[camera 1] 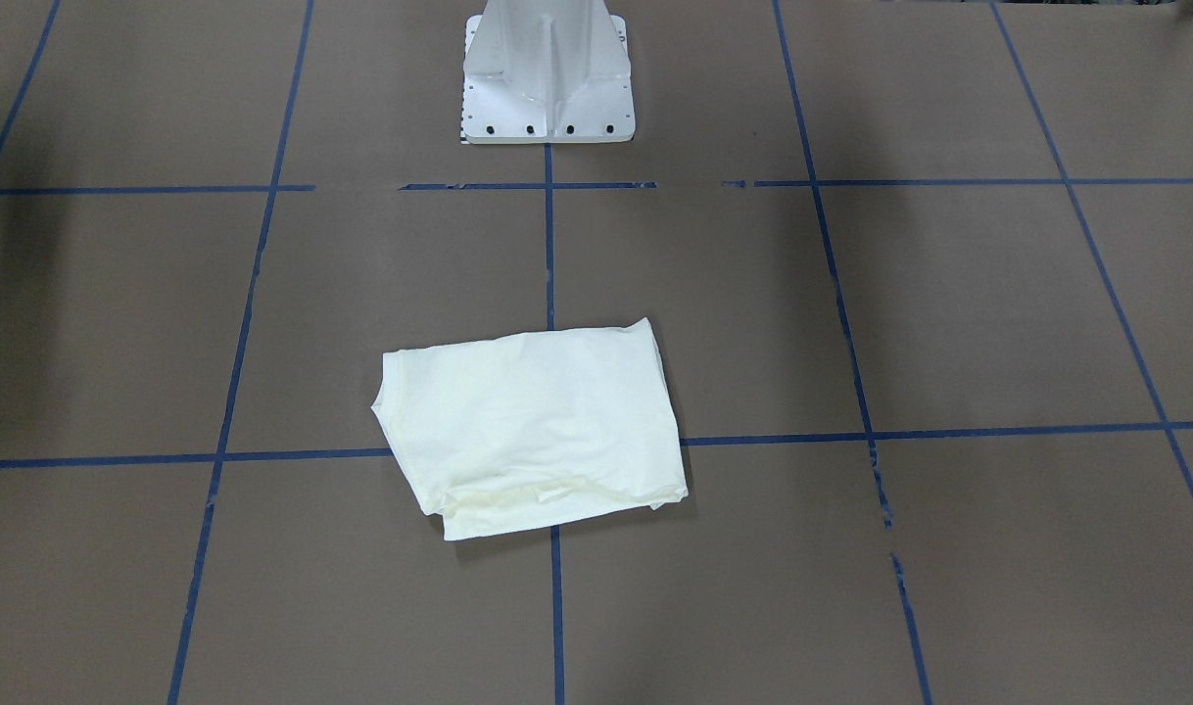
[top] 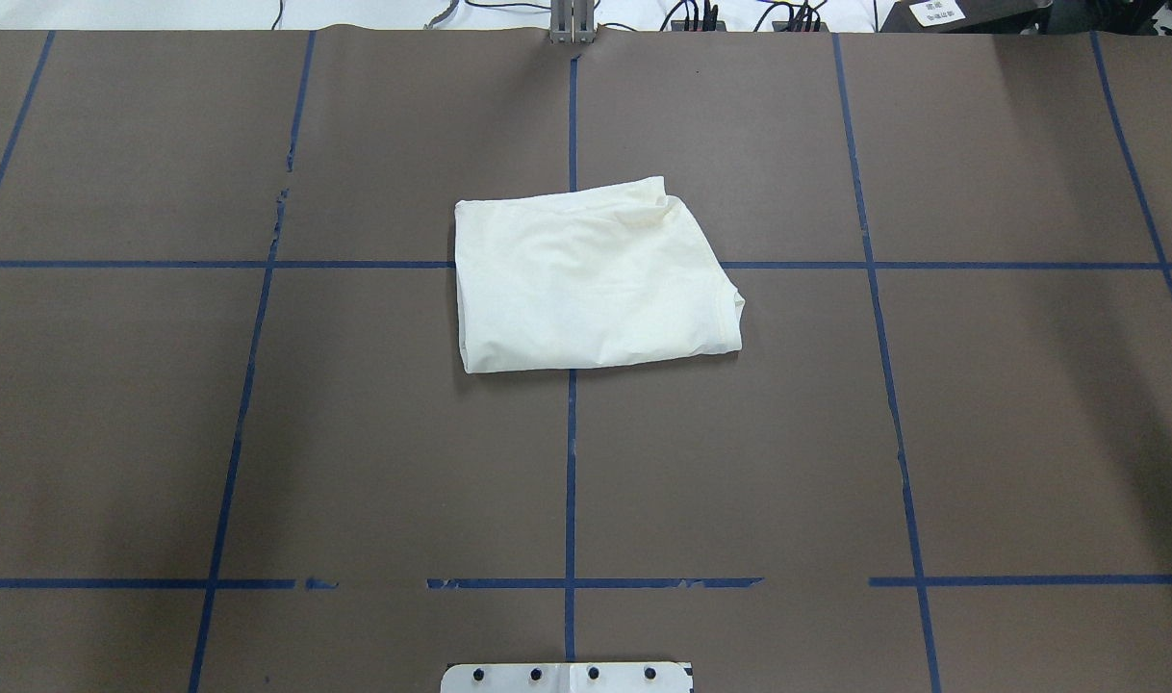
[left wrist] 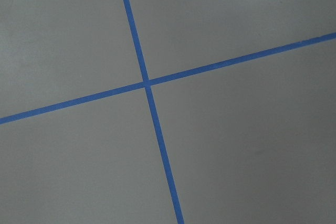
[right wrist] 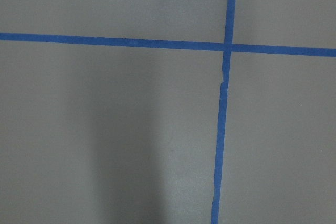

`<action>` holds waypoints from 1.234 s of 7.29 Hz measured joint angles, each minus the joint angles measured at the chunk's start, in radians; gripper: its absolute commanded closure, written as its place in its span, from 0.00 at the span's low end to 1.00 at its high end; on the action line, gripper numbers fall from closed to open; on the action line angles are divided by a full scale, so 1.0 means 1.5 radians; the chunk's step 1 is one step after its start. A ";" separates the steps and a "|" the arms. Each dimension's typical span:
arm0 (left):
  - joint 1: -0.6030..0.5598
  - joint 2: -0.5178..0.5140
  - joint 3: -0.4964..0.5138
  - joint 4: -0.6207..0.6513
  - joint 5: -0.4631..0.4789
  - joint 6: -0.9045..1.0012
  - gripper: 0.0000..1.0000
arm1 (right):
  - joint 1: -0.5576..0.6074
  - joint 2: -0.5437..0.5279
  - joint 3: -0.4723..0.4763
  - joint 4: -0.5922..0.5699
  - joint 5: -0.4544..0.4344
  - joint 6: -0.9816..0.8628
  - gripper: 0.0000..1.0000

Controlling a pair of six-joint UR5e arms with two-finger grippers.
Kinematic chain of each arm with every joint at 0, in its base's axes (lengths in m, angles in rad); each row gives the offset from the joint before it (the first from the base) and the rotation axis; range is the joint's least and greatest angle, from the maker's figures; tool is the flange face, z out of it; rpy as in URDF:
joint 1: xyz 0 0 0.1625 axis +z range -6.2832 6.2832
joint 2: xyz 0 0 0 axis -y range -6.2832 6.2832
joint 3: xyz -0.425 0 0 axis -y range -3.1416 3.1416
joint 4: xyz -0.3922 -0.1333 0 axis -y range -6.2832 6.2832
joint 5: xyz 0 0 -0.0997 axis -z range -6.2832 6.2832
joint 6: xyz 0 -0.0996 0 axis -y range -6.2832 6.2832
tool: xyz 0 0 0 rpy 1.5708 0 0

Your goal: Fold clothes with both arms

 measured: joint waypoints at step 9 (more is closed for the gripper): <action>0.000 -0.006 -0.010 0.000 -0.007 -0.001 0.00 | 0.000 -0.001 -0.002 0.013 0.001 0.001 0.00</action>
